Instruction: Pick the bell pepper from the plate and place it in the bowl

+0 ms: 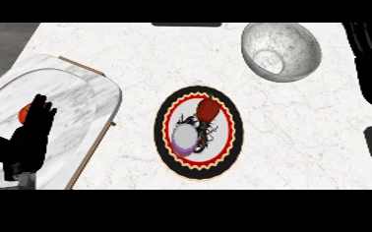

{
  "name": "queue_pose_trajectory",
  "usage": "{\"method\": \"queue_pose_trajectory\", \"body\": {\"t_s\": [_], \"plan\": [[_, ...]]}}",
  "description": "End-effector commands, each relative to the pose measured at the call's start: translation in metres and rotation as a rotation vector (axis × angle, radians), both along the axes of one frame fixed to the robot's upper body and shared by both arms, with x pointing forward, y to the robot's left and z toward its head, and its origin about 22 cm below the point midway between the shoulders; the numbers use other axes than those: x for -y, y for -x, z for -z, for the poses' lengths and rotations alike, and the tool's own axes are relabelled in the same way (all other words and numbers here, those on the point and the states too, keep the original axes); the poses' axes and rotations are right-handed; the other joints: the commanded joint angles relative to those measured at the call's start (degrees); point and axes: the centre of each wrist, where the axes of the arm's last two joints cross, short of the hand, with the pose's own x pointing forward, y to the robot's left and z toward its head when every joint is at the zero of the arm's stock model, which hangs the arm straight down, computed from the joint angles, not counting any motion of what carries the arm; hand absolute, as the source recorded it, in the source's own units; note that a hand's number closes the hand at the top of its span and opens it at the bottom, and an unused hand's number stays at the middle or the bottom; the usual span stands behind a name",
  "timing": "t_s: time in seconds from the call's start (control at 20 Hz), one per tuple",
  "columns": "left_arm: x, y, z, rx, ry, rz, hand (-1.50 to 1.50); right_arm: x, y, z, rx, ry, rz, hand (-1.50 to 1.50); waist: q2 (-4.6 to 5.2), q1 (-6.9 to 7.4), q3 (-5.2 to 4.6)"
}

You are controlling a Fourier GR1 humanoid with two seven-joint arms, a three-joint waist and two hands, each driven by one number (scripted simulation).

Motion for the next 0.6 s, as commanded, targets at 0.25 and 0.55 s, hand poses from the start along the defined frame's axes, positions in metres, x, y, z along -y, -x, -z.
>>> {"method": "queue_pose_trajectory", "body": {"t_s": [0.25,0.55], "plan": [[0.002,-0.038,-0.067,0.162,-0.275,0.106,0.0,-0.063,0.002,-0.019,0.039,0.316,0.346,1.5,-0.28,-1.55,0.19],[-0.002,-0.026,-0.052,0.112,-0.234,0.095,0.0,-0.007,0.031,0.077,-0.439,0.559,0.756,-1.5,-0.86,-5.85,-0.3]]}}
